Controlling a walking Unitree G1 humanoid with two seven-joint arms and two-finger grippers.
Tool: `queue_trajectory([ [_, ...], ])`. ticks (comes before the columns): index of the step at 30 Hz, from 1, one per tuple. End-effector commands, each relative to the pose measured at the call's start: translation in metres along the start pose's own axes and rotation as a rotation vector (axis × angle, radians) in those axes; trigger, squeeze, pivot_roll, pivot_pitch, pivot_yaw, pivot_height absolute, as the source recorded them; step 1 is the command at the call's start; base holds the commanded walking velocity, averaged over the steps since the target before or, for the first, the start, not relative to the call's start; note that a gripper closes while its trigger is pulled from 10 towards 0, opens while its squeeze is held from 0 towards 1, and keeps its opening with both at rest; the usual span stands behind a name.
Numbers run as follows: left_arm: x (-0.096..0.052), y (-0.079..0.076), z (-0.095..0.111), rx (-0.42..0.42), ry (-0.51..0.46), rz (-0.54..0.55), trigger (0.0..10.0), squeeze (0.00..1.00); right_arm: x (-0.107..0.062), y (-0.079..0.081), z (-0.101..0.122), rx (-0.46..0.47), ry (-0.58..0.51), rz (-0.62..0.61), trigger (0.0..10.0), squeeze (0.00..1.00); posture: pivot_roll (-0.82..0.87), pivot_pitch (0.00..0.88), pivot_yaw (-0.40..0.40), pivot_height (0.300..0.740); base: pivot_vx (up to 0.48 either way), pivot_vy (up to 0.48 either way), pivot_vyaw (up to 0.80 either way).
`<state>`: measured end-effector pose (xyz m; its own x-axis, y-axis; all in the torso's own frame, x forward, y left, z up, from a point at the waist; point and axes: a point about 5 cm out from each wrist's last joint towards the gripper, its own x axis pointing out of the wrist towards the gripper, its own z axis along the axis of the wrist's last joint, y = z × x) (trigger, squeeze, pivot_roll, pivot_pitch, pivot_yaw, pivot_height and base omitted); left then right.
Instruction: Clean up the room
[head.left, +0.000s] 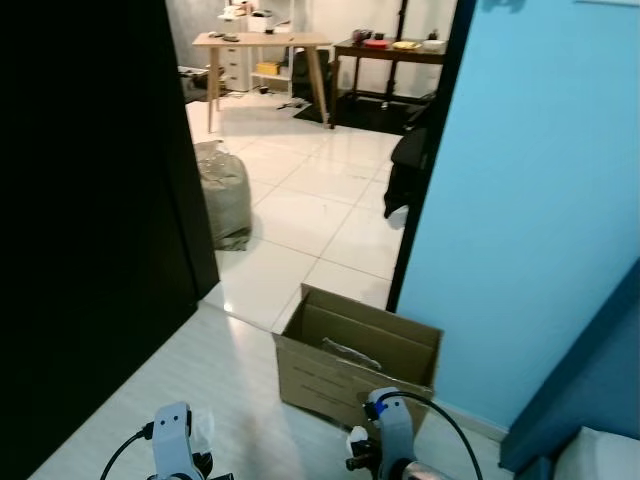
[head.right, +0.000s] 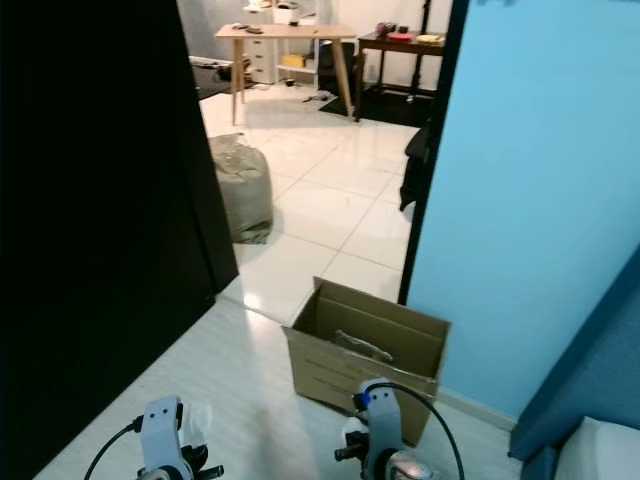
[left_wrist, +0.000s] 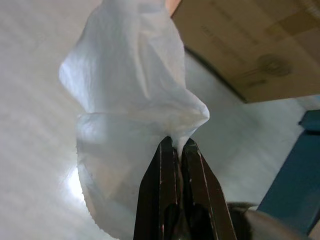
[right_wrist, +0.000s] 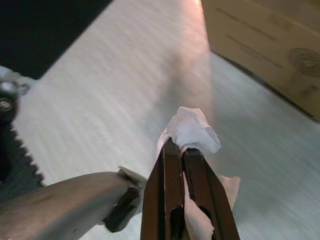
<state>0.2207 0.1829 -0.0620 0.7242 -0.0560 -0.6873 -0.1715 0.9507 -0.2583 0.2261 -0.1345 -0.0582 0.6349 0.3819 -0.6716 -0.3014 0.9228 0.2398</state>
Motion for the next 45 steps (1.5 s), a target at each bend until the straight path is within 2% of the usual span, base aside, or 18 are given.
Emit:
queue_trajectory([
  [1, 0.003, -0.008, 0.009, -0.003, -0.036, -0.031, 10.0, 0.00, 0.001, -0.002, 0.006, -0.016, -0.004, -0.020, 10.0, 0.00, -0.02, 0.000, -0.027, 0.740, 0.300, 0.000, 0.00],
  [4, 0.005, -0.014, 0.015, -0.002, -0.054, -0.058, 10.0, 0.00, 0.002, -0.003, 0.011, -0.005, -0.019, -0.030, 10.0, 0.00, -0.02, 0.000, -0.026, 0.740, 0.319, 0.000, 0.00],
  [14, 0.005, -0.016, 0.014, 0.003, -0.050, -0.070, 10.0, 0.00, 0.001, -0.005, 0.009, 0.016, -0.016, -0.046, 10.0, 0.00, -0.02, 0.000, -0.021, 0.740, 0.339, 0.000, 0.00],
  [22, 0.004, -0.016, 0.010, 0.008, -0.037, -0.076, 10.0, 0.00, 0.001, -0.005, 0.008, 0.039, -0.012, -0.048, 10.0, 0.00, -0.02, 0.000, -0.016, 0.740, 0.348, 0.000, -0.77],
  [26, 0.004, -0.016, 0.009, 0.011, -0.035, -0.085, 10.0, 0.00, 0.001, -0.005, 0.009, 0.038, -0.016, -0.053, 10.0, 0.00, -0.02, 0.000, -0.015, 0.740, 0.349, 0.000, 0.00],
  [39, 0.006, -0.027, 0.011, 0.030, -0.040, -0.139, 10.0, 0.00, 0.002, -0.004, 0.009, 0.031, -0.007, -0.061, 10.0, 0.00, -0.02, 0.000, -0.016, 0.740, 0.350, 0.000, -0.59],
  [42, 0.006, -0.029, 0.011, 0.029, -0.039, -0.146, 10.0, 0.00, 0.002, -0.006, 0.008, -0.012, 0.015, -0.085, 10.0, 0.00, -0.02, 0.000, -0.016, 0.740, 0.290, 0.000, 0.00],
  [44, 0.007, -0.033, 0.013, 0.037, -0.048, -0.175, 10.0, 0.00, 0.001, -0.009, 0.001, -0.122, 0.093, -0.138, 10.0, 0.00, -0.02, 0.000, -0.018, 0.740, 0.000, 0.000, 0.00],
  [45, 0.007, -0.033, 0.013, 0.037, -0.048, -0.175, 10.0, 0.00, 0.001, -0.009, 0.001, -0.122, 0.093, -0.138, 10.0, 0.00, -0.02, 0.000, -0.018, 0.740, 0.000, 0.000, 0.00],
])
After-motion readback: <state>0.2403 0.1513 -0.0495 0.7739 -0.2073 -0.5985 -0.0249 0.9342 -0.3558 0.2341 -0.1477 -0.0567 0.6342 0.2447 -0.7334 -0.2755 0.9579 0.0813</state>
